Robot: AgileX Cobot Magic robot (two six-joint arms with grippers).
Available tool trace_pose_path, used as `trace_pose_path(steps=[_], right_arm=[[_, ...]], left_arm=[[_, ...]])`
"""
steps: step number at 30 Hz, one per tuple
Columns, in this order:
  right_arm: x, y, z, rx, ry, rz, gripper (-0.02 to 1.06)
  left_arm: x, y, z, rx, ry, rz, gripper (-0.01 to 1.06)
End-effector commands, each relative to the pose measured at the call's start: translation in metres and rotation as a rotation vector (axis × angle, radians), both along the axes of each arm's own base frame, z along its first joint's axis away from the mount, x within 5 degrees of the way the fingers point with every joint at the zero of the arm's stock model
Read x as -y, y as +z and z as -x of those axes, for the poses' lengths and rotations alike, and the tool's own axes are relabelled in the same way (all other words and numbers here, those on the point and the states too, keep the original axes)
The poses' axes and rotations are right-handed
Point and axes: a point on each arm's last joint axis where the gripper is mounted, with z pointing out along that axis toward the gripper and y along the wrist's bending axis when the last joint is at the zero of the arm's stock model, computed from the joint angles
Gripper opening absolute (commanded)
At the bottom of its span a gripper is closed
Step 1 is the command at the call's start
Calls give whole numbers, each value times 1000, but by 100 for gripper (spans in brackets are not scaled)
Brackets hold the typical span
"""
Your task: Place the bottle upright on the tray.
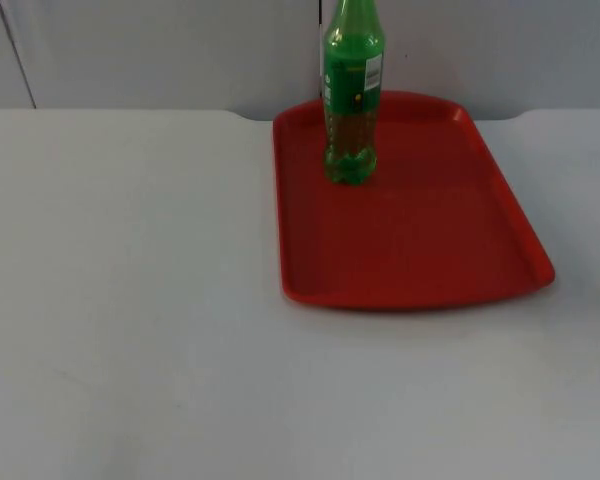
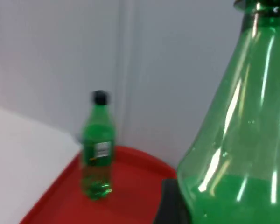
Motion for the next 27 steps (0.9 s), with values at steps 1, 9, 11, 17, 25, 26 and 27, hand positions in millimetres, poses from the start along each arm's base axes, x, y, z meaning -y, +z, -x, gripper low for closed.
trace_pose_path(steps=[1, 9, 11, 17, 25, 26, 27], right_arm=[[-11, -1, -4, 14, 60, 29, 0], [-43, -24, -29, -42, 94, 93, 0], [-45, -27, -33, -47, 68, 98, 0], [-38, -16, -52, -35, -150, -126, 0], [-58, 3, -74, 135, -48, -188, 0], [-62, 2, -77, 168, -25, -187, 0], [-69, -2, -83, 206, 17, -170, 0]], left_arm=[[0, -1, 0, 9, -1, 6, 105], [0, -1, 0, 9, -1, 6, 105], [0, -1, 0, 9, -1, 6, 105], [0, -1, 0, 9, -1, 6, 105], [0, -1, 0, 9, -1, 6, 105], [0, -1, 0, 9, -1, 6, 105], [0, -1, 0, 9, -1, 6, 105]])
